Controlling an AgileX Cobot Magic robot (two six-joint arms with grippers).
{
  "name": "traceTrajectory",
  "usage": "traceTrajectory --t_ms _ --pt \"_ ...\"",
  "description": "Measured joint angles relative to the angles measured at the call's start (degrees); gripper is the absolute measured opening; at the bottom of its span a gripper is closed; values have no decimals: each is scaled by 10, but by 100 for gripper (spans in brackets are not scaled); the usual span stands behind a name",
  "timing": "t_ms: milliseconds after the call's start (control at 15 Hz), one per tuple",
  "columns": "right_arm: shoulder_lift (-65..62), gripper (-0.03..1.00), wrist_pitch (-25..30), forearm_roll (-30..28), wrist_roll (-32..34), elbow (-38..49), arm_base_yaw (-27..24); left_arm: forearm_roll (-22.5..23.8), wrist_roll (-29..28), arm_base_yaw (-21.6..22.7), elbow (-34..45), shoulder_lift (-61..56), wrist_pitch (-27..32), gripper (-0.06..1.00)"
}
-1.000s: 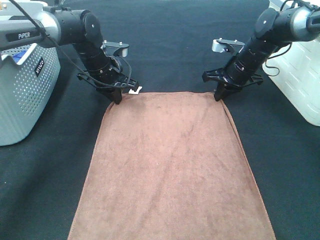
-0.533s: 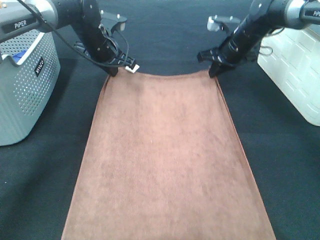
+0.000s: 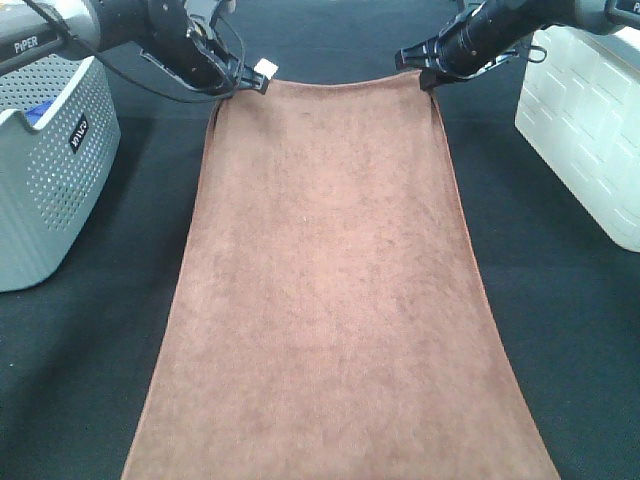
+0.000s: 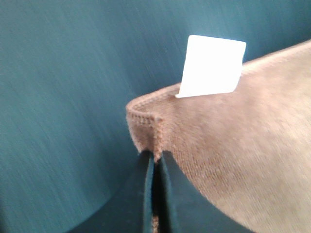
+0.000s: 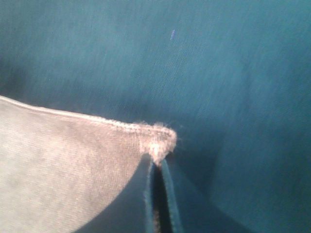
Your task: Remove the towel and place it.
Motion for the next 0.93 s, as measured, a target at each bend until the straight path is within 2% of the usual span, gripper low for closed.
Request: traceTrajectory --t_ms 200,467,933 --pt "0 1 -38 0 -2 0 0 0 0 0 0 0 -44 0" --pt "0 1 -67 2 -8 0 0 0 0 0 0 2 -71 0" --pt "38 1 -89 9 -10 -1 0 0 0 0 0 29 -115 0"
